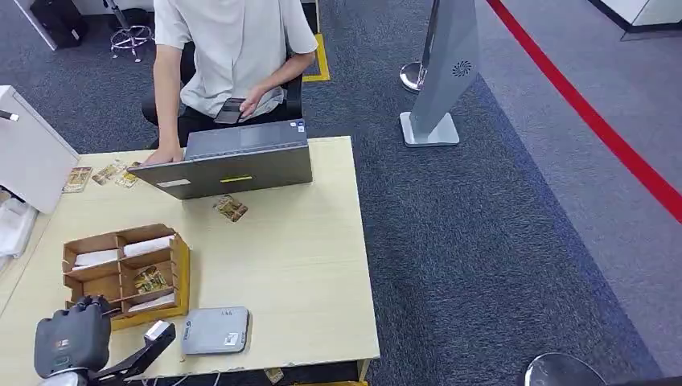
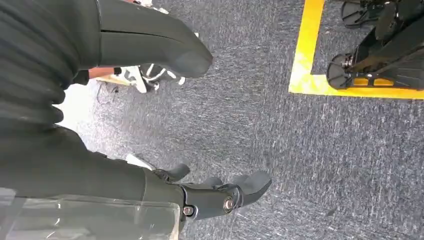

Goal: Pass the card to the sensor for recognition and then transmit it.

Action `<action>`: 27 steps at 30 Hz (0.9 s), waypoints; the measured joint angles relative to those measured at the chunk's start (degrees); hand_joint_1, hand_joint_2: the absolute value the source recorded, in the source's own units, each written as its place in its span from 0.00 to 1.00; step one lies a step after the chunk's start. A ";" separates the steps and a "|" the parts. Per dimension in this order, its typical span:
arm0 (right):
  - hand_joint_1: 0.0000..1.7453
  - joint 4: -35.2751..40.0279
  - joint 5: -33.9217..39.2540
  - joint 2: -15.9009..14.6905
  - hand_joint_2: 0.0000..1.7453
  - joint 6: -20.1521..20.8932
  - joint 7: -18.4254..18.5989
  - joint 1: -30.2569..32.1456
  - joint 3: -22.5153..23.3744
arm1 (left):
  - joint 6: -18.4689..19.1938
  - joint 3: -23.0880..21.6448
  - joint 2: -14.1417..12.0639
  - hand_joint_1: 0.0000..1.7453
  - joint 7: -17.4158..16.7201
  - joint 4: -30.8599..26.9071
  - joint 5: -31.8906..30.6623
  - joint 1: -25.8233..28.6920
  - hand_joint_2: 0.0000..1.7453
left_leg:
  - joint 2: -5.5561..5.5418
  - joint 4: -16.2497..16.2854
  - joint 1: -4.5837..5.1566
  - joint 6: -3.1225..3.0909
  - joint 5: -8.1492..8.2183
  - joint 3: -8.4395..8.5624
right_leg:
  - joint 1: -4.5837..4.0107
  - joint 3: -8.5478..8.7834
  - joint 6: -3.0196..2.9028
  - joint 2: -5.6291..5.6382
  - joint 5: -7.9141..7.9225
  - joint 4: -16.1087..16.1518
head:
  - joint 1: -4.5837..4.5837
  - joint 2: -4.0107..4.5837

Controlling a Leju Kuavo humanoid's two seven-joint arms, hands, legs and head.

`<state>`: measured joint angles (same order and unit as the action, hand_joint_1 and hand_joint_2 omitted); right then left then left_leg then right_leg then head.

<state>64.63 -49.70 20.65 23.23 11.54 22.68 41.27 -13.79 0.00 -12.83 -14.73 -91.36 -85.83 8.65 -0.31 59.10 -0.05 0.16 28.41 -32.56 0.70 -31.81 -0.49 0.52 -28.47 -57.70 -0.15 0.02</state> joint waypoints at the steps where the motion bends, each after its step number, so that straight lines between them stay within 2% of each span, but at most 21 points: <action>1: 0.00 0.00 -0.02 0.00 1.00 -0.04 0.02 -0.02 0.00 | 0.35 0.00 0.00 1.00 0.00 -0.39 0.02 -0.21 1.00 | 0.00 0.00 0.00 0.00 0.00 0.00 | 0.00 -0.01 0.00 0.00 0.00 0.00 | 0.00 0.00; 6: 0.00 -0.28 -2.63 0.00 1.00 -0.33 -1.27 -0.76 0.24 | 2.67 -0.04 -1.07 1.00 -1.46 -3.45 0.42 -3.83 1.00 | -0.02 0.01 -0.02 0.02 -0.06 -0.02 | -0.01 -0.04 -0.05 0.00 0.04 0.00 | -0.04 0.00; 11: 0.00 -1.18 -5.00 0.00 1.00 -0.33 -2.69 -2.07 1.42 | 5.40 -0.04 -2.53 1.00 -1.33 -6.66 0.39 -9.84 1.00 | -0.01 0.01 -0.01 0.01 -0.14 0.01 | -0.01 -0.03 -0.02 0.03 0.11 -0.01 | -0.02 0.00; 16: 0.00 -2.82 -9.35 0.00 1.00 -0.28 -4.85 -3.57 3.28 | 8.50 -1.11 -5.27 1.00 -1.22 -8.69 0.46 -17.34 1.00 | -0.06 0.03 -0.02 0.01 -0.22 -0.06 | -0.02 -0.06 -0.04 -0.02 0.14 -0.01 | -0.04 -0.02; 22: 0.00 -6.29 -14.66 0.00 1.00 -0.33 -7.50 -6.06 6.53 | 12.11 -3.49 -9.25 1.00 -0.55 -8.96 0.46 -29.36 1.00 | -0.03 0.03 -0.03 0.06 -0.26 -0.07 | -0.02 -0.08 -0.08 0.03 0.22 -0.03 | -0.06 0.00; 27: 0.00 -7.93 -15.28 0.00 1.00 -0.33 -7.76 -6.82 7.91 | 12.44 -4.59 -10.53 1.00 -0.50 -8.96 0.44 -32.74 1.00 | 0.02 0.03 -0.01 0.06 -0.25 -0.07 | -0.01 -0.13 -0.08 0.11 0.22 -0.02 | -0.02 0.00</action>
<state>56.70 -64.98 20.65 22.91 3.78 15.86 49.18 -1.36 -4.59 -23.36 -15.23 -100.32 -85.40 -24.09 -0.29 59.13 -0.06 0.22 28.15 -32.63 0.69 -31.93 -0.57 0.63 -28.25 -57.73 -0.18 0.02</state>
